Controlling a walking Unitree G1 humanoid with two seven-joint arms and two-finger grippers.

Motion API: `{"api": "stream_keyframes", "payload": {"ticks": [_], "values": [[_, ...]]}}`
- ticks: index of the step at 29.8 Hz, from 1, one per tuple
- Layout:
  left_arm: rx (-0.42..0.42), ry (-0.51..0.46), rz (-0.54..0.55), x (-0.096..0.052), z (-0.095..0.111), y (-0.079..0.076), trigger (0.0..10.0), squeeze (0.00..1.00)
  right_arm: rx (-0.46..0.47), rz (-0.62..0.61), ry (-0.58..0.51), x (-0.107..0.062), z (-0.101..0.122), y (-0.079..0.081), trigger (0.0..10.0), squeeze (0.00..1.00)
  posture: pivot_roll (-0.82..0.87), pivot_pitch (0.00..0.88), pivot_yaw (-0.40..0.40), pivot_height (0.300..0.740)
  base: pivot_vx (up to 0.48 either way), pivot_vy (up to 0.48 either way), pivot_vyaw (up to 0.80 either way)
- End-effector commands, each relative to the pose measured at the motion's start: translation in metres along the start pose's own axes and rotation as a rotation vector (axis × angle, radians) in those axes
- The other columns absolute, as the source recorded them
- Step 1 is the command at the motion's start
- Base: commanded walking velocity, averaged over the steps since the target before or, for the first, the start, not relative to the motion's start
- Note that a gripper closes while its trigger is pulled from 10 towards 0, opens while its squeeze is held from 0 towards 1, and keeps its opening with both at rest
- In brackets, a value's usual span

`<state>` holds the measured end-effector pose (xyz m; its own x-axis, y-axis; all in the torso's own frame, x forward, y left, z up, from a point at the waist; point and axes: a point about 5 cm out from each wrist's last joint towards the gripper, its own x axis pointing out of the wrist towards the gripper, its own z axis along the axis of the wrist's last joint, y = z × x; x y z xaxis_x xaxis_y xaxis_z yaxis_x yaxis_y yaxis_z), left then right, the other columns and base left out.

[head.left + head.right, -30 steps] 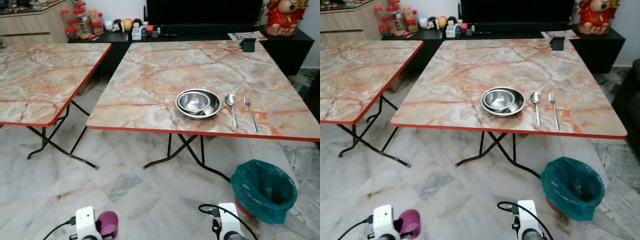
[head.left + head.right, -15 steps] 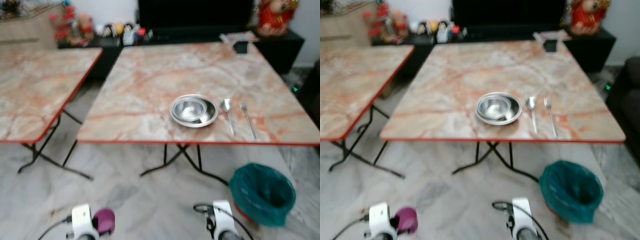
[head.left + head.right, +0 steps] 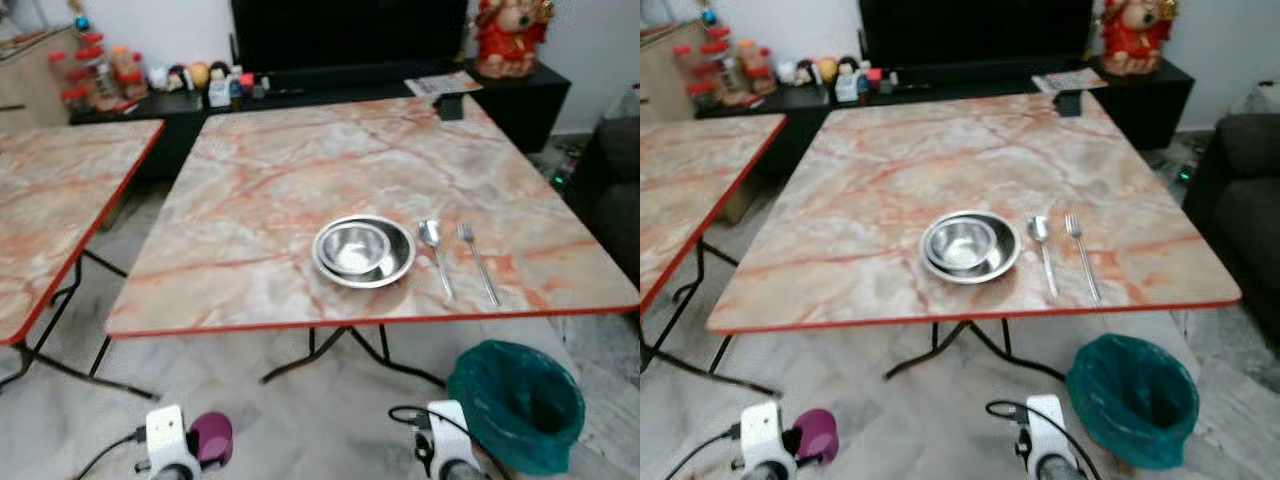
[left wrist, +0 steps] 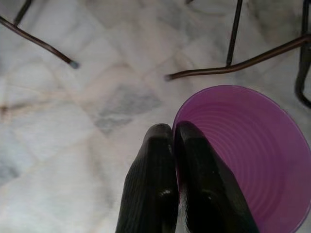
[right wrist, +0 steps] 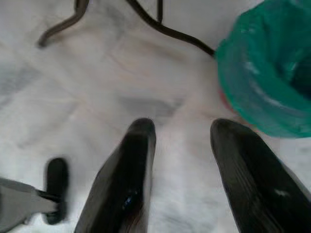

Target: Setting the table

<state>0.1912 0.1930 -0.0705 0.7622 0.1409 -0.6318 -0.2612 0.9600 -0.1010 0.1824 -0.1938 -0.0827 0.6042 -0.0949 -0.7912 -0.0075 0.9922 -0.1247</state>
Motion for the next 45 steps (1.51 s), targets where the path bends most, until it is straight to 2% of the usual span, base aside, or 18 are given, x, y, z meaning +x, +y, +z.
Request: {"api": "stream_keyframes", "payload": {"ticks": [1,9,10,18,22,23,24,27,31,32,33,37,38,40,41,42,44,45], "values": [[-0.006,-0.001,0.068,-0.002,0.001,0.019,10.0,0.0,-0.006,0.034,-0.02,0.002,0.008,0.014,10.0,0.0,0.06,0.008,0.056,0.74,0.0,0.0,0.0],[-0.134,-0.04,0.256,-0.01,-0.001,0.05,10.0,0.0,-0.021,0.039,-0.008,0.001,0.004,0.015,10.0,0.0,0.08,0.0,0.053,0.74,0.0,0.0,0.0],[-0.144,-0.096,0.357,-0.014,0.006,0.065,10.0,0.0,-0.023,0.038,-0.008,0.001,0.004,0.015,10.0,0.0,0.08,0.0,0.051,0.74,0.0,0.0,0.0],[-0.102,-0.365,0.67,-0.027,0.052,0.107,10.0,0.0,-0.022,0.037,-0.013,0.002,0.008,0.015,10.0,0.0,0.11,0.011,0.04,0.74,0.0,0.0,0.0],[-0.106,-0.418,0.716,-0.03,0.061,0.113,10.0,0.0,-0.022,0.037,-0.014,0.002,0.008,0.015,10.0,0.0,0.11,0.011,0.04,0.74,0.0,0.0,0.0],[0.002,-0.543,0.762,-0.035,0.091,0.119,10.0,0.0,-0.028,0.042,-0.013,0.002,0.009,0.017,10.0,0.0,0.13,0.017,0.031,0.74,0.0,0.0,0.0],[0.126,-0.764,0.846,-0.048,0.143,0.124,10.0,0.0,-0.034,0.048,-0.014,0.002,0.009,0.019,10.0,0.0,0.13,0.015,0.031,0.74,0.0,0.0,0.0],[0.163,-0.893,0.866,-0.058,0.173,0.122,10.0,0.0,-0.032,0.048,-0.016,0.002,0.011,0.019,10.0,0.0,0.12,0.015,0.032,0.74,0.0,0.0,0.0],[0.557,-1.219,0.702,-0.077,0.251,0.072,10.0,0.0,-0.022,0.039,-0.025,0.003,0.014,0.017,10.0,0.0,0.13,0.014,0.03,0.74,0.0,0.0,0.0],[0.634,-1.329,0.635,-0.084,0.272,0.045,10.0,0.0,-0.024,0.038,-0.022,0.003,0.013,0.017,10.0,0.0,0.13,0.013,0.034,0.74,0.0,0.0,0.0],[0.634,-1.329,0.635,-0.084,0.272,0.045,10.0,0.0,-0.024,0.038,-0.022,0.003,0.013,0.017,10.0,0.0,0.13,0.013,0.034,0.74,0.0,0.0,0.0],[0.564,-1.448,0.467,-0.091,0.296,-0.005,10.0,0.0,-0.012,0.033,-0.022,0.003,0.012,0.017,10.0,0.0,0.11,0.011,0.038,0.74,0.0,0.0,0.0],[0.518,-1.41,0.305,-0.084,0.298,-0.031,10.0,0.0,-0.012,0.033,-0.023,0.003,0.013,0.017,10.0,0.0,0.11,0.012,0.04,0.74,0.0,0.0,0.0],[0.501,-1.389,0.229,-0.08,0.298,-0.043,10.0,0.0,-0.011,0.033,-0.023,0.003,0.013,0.017,10.0,0.0,0.1,0.013,0.04,0.74,0.0,0.0,0.0],[0.497,-1.347,0.115,-0.076,0.298,-0.06,10.0,0.0,-0.01,0.033,-0.022,0.003,0.013,0.017,10.0,0.0,0.1,0.014,0.04,0.74,0.0,0.0,0.0],[0.457,-1.198,-0.168,-0.068,0.291,-0.1,10.0,0.0,-0.007,0.03,-0.022,0.003,0.013,0.017,10.0,0.0,0.09,0.015,0.042,0.74,0.0,0.0,0.0],[0.426,-1.136,-0.274,-0.066,0.288,-0.114,10.0,0.0,-0.006,0.029,-0.023,0.003,0.013,0.017,10.0,0.0,0.09,0.016,0.044,0.74,0.0,0.0,0.0],[0.289,-1.041,-0.392,-0.063,0.288,-0.128,10.0,0.0,-0.003,0.027,-0.023,0.003,0.012,0.017,10.0,0.0,0.08,0.016,0.055,0.74,0.0,0.0,0.0]]}}
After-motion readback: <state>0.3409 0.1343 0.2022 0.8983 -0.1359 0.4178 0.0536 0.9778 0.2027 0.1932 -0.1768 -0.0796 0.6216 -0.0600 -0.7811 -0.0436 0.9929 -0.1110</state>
